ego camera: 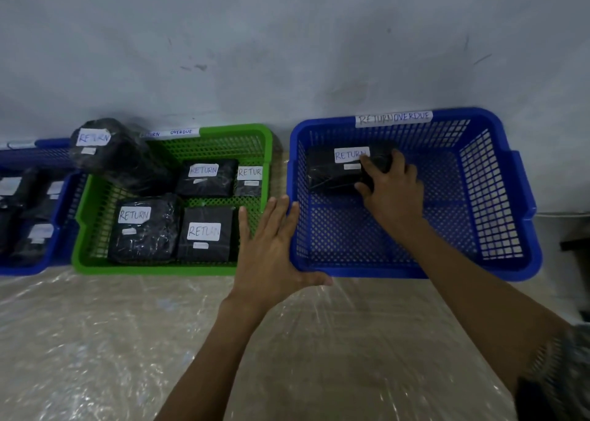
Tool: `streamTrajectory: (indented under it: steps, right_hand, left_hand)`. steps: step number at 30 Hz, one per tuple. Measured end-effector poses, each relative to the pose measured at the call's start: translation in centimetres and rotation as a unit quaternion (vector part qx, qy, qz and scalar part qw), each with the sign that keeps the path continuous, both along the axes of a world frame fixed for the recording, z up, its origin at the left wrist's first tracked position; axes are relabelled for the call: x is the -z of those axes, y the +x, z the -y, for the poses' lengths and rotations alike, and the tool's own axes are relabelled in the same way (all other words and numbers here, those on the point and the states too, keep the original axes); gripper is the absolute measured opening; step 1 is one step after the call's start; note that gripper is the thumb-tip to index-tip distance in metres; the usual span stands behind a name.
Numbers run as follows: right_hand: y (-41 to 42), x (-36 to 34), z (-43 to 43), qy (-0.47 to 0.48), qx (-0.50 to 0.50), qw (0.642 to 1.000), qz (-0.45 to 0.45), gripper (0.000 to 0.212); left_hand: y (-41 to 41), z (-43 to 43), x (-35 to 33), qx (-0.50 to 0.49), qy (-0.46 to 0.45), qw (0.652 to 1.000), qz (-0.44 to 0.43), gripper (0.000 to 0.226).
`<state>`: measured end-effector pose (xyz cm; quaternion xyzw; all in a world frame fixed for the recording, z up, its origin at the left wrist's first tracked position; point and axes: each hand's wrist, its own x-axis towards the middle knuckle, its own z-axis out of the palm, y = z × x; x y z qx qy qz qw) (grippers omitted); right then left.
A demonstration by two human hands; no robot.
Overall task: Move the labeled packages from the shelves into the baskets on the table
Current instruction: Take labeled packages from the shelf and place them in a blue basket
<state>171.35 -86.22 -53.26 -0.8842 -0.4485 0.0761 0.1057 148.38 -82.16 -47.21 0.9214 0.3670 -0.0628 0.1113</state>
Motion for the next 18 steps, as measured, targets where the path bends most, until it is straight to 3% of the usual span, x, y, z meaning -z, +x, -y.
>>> streamTrajectory:
  steps: [18]
  right_hand:
    - [-0.49, 0.31, -0.07, -0.014, 0.012, 1.0, -0.023, 0.06]
  left_hand:
    - [-0.28, 0.1, 0.08, -0.01, -0.046, 0.998, 0.028, 0.132]
